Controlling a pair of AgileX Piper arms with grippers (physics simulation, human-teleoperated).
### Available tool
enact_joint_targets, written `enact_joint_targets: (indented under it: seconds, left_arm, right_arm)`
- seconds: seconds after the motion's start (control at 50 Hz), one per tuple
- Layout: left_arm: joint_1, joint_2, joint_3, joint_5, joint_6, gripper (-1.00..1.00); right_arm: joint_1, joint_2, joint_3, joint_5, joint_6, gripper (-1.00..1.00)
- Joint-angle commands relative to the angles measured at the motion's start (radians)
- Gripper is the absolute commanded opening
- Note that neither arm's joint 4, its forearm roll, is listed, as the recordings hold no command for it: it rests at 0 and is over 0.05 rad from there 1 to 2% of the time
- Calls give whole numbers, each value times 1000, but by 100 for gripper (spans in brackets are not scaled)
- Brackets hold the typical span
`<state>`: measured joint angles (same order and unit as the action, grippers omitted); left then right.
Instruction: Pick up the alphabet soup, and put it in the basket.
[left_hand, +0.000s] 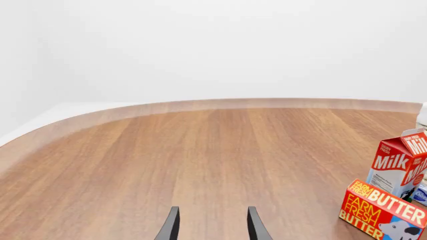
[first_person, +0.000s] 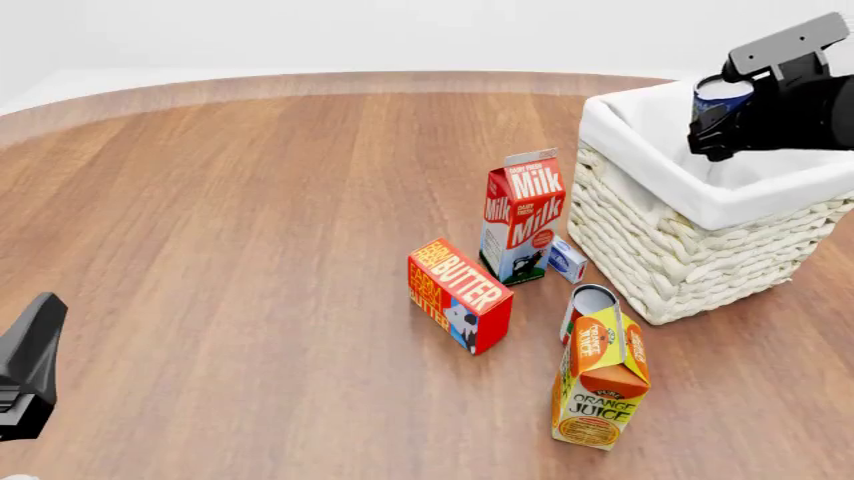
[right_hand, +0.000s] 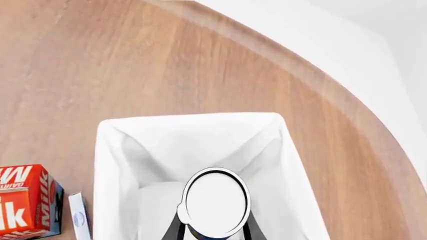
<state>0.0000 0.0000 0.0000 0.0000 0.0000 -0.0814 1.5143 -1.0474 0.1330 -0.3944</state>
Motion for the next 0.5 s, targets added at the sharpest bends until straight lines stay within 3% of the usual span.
enact_joint_targets:
  seconds: [0.02,0.5]
  left_arm:
    - [0,0,0,0,0,100]
    - [0,0,0,0,0,100]
  right_arm:
    - [-6,32,-26,-4,12,-100]
    - [-19,97,-70,0,-9,-100]
